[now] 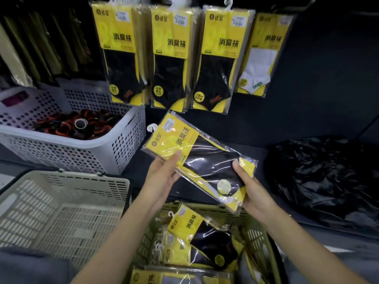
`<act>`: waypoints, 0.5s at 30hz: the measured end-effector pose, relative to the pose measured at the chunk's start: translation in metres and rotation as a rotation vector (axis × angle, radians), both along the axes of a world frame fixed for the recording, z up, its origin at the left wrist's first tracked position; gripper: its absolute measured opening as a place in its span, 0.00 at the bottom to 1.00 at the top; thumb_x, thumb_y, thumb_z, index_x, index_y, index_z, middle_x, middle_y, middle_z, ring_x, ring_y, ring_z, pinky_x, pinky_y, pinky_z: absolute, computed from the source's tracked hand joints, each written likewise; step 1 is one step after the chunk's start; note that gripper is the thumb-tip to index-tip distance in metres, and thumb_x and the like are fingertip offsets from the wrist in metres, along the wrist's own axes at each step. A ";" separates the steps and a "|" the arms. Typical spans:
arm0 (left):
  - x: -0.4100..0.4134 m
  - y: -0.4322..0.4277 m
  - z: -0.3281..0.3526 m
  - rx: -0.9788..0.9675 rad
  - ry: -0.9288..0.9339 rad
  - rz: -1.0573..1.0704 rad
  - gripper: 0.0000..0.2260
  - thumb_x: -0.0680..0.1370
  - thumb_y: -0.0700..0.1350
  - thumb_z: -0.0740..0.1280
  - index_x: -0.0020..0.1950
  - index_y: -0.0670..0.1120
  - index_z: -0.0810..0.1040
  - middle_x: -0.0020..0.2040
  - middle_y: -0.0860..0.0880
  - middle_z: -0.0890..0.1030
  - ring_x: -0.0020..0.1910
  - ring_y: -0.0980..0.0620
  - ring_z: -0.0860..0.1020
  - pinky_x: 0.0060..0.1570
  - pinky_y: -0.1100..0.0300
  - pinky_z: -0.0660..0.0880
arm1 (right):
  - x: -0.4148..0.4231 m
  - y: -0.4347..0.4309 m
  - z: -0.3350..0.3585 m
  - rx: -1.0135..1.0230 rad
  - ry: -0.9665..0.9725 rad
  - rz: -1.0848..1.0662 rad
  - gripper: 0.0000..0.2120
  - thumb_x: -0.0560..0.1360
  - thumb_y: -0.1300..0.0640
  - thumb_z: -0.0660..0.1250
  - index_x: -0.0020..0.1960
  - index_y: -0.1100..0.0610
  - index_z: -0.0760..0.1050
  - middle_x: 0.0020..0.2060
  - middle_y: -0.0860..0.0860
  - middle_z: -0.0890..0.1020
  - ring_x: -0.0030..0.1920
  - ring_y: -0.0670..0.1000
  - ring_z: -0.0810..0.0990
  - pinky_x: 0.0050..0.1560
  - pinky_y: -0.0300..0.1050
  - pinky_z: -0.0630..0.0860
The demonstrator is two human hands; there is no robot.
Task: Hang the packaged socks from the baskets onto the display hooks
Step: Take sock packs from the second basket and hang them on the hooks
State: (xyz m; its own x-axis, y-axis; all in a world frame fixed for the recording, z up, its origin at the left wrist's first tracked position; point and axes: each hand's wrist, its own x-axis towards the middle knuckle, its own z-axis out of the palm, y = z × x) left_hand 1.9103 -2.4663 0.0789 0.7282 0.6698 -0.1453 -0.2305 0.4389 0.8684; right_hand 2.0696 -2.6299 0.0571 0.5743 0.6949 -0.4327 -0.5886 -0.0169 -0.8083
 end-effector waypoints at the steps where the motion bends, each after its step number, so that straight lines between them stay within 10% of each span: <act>1: 0.006 -0.005 0.002 0.038 0.047 0.000 0.20 0.70 0.50 0.71 0.60 0.49 0.75 0.55 0.54 0.83 0.58 0.54 0.80 0.54 0.57 0.77 | -0.001 -0.001 0.002 -0.016 -0.020 0.009 0.45 0.60 0.41 0.79 0.72 0.51 0.66 0.59 0.52 0.82 0.56 0.55 0.82 0.49 0.53 0.81; 8: 0.034 -0.017 0.027 0.406 0.219 0.039 0.08 0.71 0.46 0.75 0.48 0.53 0.81 0.42 0.61 0.85 0.41 0.65 0.82 0.35 0.76 0.73 | 0.022 -0.014 0.033 -0.017 -0.628 -0.242 0.20 0.70 0.54 0.73 0.60 0.50 0.73 0.58 0.45 0.78 0.57 0.42 0.78 0.53 0.33 0.74; 15: 0.064 -0.044 0.043 0.462 0.206 -0.075 0.12 0.65 0.49 0.78 0.46 0.52 0.81 0.39 0.60 0.85 0.39 0.65 0.82 0.32 0.75 0.73 | 0.010 -0.018 0.057 0.142 -0.642 -0.222 0.16 0.66 0.53 0.72 0.47 0.62 0.79 0.43 0.51 0.85 0.45 0.46 0.83 0.45 0.33 0.78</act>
State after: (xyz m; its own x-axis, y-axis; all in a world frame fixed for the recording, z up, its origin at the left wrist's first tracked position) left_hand 1.9740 -2.5101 0.1224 0.7640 0.6451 0.0085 -0.0169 0.0068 0.9998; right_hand 2.0794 -2.6476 0.1143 0.8212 0.5563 0.1273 0.0299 0.1807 -0.9831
